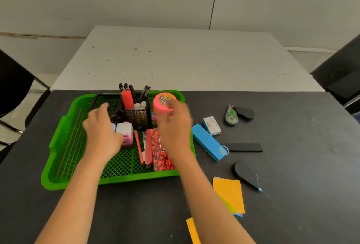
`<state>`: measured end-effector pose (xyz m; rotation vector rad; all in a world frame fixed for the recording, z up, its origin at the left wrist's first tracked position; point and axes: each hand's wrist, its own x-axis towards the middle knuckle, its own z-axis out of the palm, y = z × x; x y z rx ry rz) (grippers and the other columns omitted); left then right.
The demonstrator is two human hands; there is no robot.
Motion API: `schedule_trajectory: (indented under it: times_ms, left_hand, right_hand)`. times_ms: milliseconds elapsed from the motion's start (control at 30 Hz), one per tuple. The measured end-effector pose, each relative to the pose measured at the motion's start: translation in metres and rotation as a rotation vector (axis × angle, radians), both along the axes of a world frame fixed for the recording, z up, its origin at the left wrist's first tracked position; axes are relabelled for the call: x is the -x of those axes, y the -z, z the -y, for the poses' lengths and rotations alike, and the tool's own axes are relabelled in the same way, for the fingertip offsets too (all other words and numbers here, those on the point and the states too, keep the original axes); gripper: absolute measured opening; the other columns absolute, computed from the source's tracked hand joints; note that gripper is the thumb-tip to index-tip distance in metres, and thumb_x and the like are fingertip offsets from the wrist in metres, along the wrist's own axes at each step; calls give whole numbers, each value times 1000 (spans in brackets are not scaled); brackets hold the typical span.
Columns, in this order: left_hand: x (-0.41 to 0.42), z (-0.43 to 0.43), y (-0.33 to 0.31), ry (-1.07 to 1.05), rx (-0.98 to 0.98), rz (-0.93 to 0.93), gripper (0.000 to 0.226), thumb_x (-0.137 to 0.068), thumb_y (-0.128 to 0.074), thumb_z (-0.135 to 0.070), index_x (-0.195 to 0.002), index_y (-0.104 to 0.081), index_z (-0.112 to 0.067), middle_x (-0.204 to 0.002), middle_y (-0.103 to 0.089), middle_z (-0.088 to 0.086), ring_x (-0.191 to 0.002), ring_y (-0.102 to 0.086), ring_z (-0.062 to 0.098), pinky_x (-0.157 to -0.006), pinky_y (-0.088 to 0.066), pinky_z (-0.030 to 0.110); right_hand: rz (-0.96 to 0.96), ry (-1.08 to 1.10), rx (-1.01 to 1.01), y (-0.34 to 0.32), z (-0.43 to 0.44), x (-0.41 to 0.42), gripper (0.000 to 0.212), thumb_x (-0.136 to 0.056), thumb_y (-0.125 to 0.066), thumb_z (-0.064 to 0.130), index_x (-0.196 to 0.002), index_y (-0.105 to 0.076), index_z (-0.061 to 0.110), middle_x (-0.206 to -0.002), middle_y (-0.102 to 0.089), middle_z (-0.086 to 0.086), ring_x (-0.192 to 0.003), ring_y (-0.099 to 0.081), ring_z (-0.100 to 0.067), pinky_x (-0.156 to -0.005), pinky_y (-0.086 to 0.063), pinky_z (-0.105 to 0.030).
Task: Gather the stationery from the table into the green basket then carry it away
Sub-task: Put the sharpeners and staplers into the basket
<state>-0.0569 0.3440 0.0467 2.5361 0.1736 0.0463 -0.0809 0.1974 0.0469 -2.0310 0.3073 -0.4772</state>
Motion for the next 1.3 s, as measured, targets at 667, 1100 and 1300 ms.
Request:
schedule_trajectory:
  times_ms: [667, 1100, 1300]
  left_hand:
    - [39, 91, -6, 232, 587, -21, 17, -91, -55, -20, -107, -61, -23, -112, -60, -3, -95, -57, 6, -93, -46, 33]
    - [35, 38, -2, -209, 1367, -63, 41, -94, -50, -9, -134, -42, -8, -115, -62, 14, -91, -64, 21, -69, -60, 31]
    - [28, -15, -13, -235, 1250, 21, 39, -95, -44, -5, -130, -49, -20, -100, -63, 0, -89, -62, 16, -75, -53, 35]
  right_hand:
    - [-173, 182, -784, 9, 127, 41, 12, -91, -56, 23, -88, -64, 14, -76, -60, -7, -44, -52, -15, -43, -43, -24]
    - [-545, -524, -697, -8, 34, 17, 36, -92, -49, 47, -88, -65, 16, -70, -67, -10, -41, -55, -16, -39, -46, -21]
    - [-520, -692, -367, 4, -11, 8, 30, -87, -64, 23, -113, -62, 9, -98, -64, -2, -73, -55, -20, -64, -47, -35]
